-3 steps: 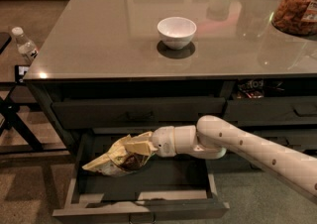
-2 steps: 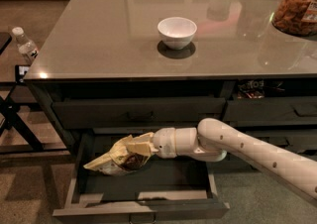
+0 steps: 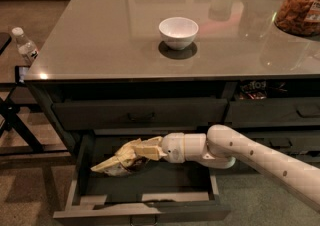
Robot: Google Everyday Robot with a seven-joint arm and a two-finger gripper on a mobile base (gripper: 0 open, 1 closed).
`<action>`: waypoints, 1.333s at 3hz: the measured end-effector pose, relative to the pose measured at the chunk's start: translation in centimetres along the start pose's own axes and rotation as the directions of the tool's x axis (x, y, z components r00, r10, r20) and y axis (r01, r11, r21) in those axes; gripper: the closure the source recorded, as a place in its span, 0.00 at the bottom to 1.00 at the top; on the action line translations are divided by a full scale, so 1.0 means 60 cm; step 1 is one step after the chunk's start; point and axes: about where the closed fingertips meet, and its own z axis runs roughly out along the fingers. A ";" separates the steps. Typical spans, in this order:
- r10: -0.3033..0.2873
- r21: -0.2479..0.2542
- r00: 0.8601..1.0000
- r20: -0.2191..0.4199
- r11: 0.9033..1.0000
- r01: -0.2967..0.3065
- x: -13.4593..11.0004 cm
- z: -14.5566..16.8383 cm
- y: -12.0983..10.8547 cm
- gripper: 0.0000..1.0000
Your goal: Place brown chip bag into middle drawer
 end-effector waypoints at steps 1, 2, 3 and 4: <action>-0.054 0.023 0.997 0.046 0.998 0.053 -0.023 -0.007 0.011 1.00; -0.196 0.039 0.976 0.099 0.980 0.193 -0.101 -0.014 0.037 1.00; -0.278 0.043 0.952 0.131 0.961 0.274 -0.154 -0.017 0.046 1.00; -0.280 0.044 0.951 0.133 0.960 0.276 -0.156 -0.017 0.045 1.00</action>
Offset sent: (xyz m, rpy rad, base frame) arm 0.0239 0.0049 0.1304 0.0751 -0.4188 -0.0441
